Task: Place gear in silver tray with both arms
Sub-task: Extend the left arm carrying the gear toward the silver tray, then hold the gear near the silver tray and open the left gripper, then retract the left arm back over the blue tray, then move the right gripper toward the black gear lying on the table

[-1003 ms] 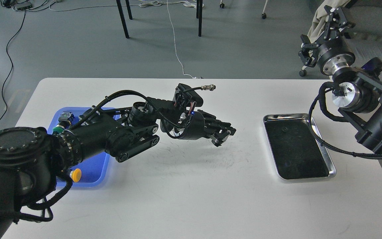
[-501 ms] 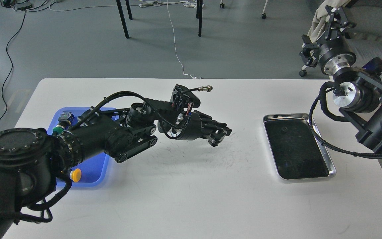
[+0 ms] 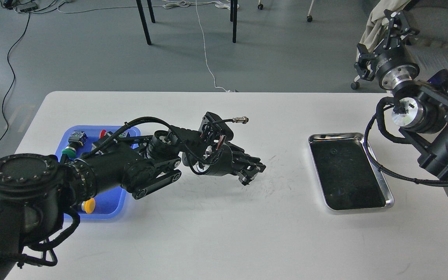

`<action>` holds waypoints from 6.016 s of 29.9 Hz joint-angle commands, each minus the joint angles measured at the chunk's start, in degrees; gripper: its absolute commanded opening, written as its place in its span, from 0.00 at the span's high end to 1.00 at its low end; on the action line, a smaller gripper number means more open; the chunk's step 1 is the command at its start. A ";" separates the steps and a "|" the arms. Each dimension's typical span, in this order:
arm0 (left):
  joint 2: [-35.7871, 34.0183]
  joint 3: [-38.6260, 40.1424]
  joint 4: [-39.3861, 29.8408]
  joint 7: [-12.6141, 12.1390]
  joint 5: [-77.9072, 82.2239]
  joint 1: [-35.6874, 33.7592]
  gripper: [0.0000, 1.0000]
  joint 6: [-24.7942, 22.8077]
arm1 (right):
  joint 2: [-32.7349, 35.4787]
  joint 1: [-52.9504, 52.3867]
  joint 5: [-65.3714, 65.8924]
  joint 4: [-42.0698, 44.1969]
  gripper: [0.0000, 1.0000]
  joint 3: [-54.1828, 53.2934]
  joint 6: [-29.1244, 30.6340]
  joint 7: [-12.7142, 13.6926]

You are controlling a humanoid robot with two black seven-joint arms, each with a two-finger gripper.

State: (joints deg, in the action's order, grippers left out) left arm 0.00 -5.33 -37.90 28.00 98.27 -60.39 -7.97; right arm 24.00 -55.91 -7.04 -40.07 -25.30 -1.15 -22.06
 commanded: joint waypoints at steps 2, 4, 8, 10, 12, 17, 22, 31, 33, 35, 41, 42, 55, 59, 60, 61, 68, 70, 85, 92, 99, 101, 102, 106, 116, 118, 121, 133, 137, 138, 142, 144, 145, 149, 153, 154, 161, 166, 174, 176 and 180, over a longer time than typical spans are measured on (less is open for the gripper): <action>0.00 0.14 -1.82 0.00 -0.10 1.23 0.93 1.03 | -0.09 0.01 0.01 0.08 0.03 0.17 0.01 0.00; 0.00 0.14 -3.14 0.00 -0.10 1.59 0.93 1.11 | -0.18 0.01 0.01 0.08 0.03 0.17 0.09 0.00; 0.00 0.14 -4.11 0.00 -0.10 2.03 0.92 1.99 | -0.09 0.10 0.01 0.17 0.03 0.25 0.09 0.08; 0.00 0.05 -5.42 0.00 -0.10 2.12 0.92 2.43 | -0.09 0.10 0.01 0.17 0.03 0.25 0.09 0.08; 0.00 0.23 -5.60 0.00 -0.19 2.03 0.92 2.52 | -0.09 0.10 0.01 0.17 0.03 0.34 0.09 0.08; 0.00 0.23 -6.31 0.00 -0.45 3.70 0.92 3.83 | -0.09 0.10 0.01 0.17 0.03 0.34 0.09 0.26; 0.00 0.41 -7.71 0.00 -0.81 5.63 0.91 6.73 | -0.09 0.10 0.01 0.08 0.03 0.34 0.09 0.35; 0.00 0.76 -7.54 0.00 -3.61 7.92 0.91 7.18 | 0.00 0.10 0.01 0.08 0.03 0.34 0.09 0.44; 0.00 0.76 -7.36 0.00 -3.79 8.10 0.91 7.18 | 0.00 0.01 0.01 0.17 0.03 0.34 0.09 0.44; 0.00 0.76 -7.36 0.00 -3.79 8.18 0.90 7.18 | -0.09 -0.25 0.01 0.17 0.03 0.34 0.01 0.44; 0.00 0.76 -7.19 0.00 -3.97 8.18 0.89 7.18 | -0.18 -0.78 0.01 0.26 0.03 1.57 -0.08 0.44; 0.00 0.76 -7.19 0.00 -3.97 8.18 0.89 7.18 | -0.18 -0.78 0.01 0.26 0.03 1.75 -0.08 0.44; 0.00 0.84 -7.19 0.00 -4.32 8.27 0.79 7.09 | -0.18 -0.78 0.01 0.26 0.03 1.92 0.01 0.44; 0.00 0.76 -7.19 0.00 -4.32 8.27 0.78 7.09 | -0.18 -0.78 0.01 0.26 0.03 1.92 0.01 0.44; 0.00 0.76 -7.19 0.00 -4.32 8.36 0.78 7.09 | -0.18 -0.78 0.01 0.26 0.03 1.92 -0.08 0.44; 0.00 0.84 -7.19 0.00 -4.32 8.27 0.77 7.09 | -0.18 -0.78 0.01 0.26 0.03 1.92 0.01 0.44; 0.00 0.84 -7.19 0.00 -4.32 8.27 0.72 7.00 | -0.09 -0.69 0.01 0.26 0.03 2.01 0.01 0.44; 0.00 0.84 -7.19 0.00 -4.41 8.27 0.72 7.00 | -0.09 -0.69 0.01 0.26 0.03 2.01 0.01 0.44; 0.00 1.72 -7.19 0.00 -7.57 8.10 0.52 6.74 | -0.09 -0.69 0.01 0.26 0.02 2.01 0.01 0.44; 0.00 6.47 -6.92 0.00 -13.54 3.71 0.44 5.34 | -0.09 -0.69 1.93 -0.27 0.02 2.10 0.01 0.44; 0.00 9.63 -7.01 0.00 -23.56 -0.61 0.28 1.64 | -0.18 -0.86 4.40 -1.32 0.02 2.10 0.01 0.35; 0.00 10.60 -6.92 0.00 -25.06 -0.69 0.23 1.38 | -0.09 -0.87 4.49 -2.11 0.02 2.19 0.09 0.35; -0.17 10.77 -6.84 0.00 -25.24 -0.61 0.21 1.38 | 0.08 -1.04 4.58 -2.73 0.02 2.80 0.09 0.35; -3.86 14.01 -6.75 0.00 -29.09 -0.08 0.08 1.55 | 0.70 -2.71 4.93 -4.14 0.02 5.78 0.09 0.26; -11.51 17.28 -6.13 0.00 -34.46 1.15 0.02 0.77 | 3.77 -5.87 5.02 -7.92 0.02 9.39 0.01 0.26; -12.83 17.28 -5.17 0.00 -37.44 1.41 0.02 -0.81 | 4.39 -6.66 5.02 -8.62 0.02 10.35 0.01 0.26; -13.36 17.19 -1.57 0.00 -43.50 1.94 0.02 -2.14 | 6.31 -7.80 5.02 -10.98 0.02 12.20 0.01 0.26; -16.25 17.19 10.48 0.00 -61.08 2.12 0.02 -10.13 | 9.75 -9.74 17.39 -17.93 0.03 22.21 0.01 0.26; -18.72 17.19 11.88 0.00 -65.66 2.29 0.02 -12.33 | 9.75 -11.50 21.28 -19.87 0.04 25.65 -0.08 0.26; -18.98 17.19 12.58 0.00 -66.62 2.47 0.02 -13.12 | 9.66 -12.02 21.54 -20.31 0.04 26.70 0.01 0.26; -19.34 17.19 16.45 0.00 -70.76 2.64 0.02 -16.19 | 9.22 -15.71 24.70 -22.85 0.04 32.84 0.01 0.00; -19.86 17.45 17.33 0.00 -73.74 3.17 0.02 -18.21 | 8.96 -17.90 26.98 -24.08 0.04 36.79 0.01 -0.09; -20.30 17.46 17.77 0.00 -75.49 3.35 0.02 -18.83 | 8.70 -19.05 28.38 -24.79 0.04 38.64 0.01 -0.18; -21.36 19.91 19.35 0.00 -84.80 4.05 0.02 -20.03 | 6.42 -22.48 34.62 -25.32 0.04 44.27 0.01 -0.27; -21.27 22.46 21.46 -0.83 -90.97 4.58 0.02 -20.03 | 5.27 -24.68 42.52 -26.54 0.04 47.44 0.18 -0.44; -21.10 23.16 21.81 -1.54 -91.76 4.67 0.02 -20.03 | 5.09 -25.12 44.81 -27.25 0.04 47.97 0.27 -0.44; -20.74 27.20 23.40 -3.91 -95.20 5.81 0.02 -20.03 | 3.78 -28.63 63.09 -30.41 0.04 53.16 0.97 -0.53; -20.57 28.70 24.19 -7.69 -96.86 6.78 0.02 -20.03 | 0.88 -33.46 68.82 -30.68 0.04 59.65 3.34 -0.71; -19.16 33.80 25.77 -12.87 -99.59 7.74 0.02 -20.03 | -1.94 -38.66 77.60 -30.68 0.04 65.90 5.54 -5.09; -18.90 34.50 25.86 -13.67 -100.12 8.27 0.02 -20.03 | -2.55 -39.01 81.29 -30.59 0.04 66.61 5.81 -5.94; -18.63 34.68 26.12 -13.85 -100.30 8.97 0.02 -19.10 | -3.87 -40.41 87.53 -30.59 0.04 68.71 5.90 -5.94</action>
State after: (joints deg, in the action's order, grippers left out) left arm -18.81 29.15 -11.95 14.35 -1.87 -51.83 -27.76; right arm 21.01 -95.37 76.16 -70.68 41.70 4.70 -27.89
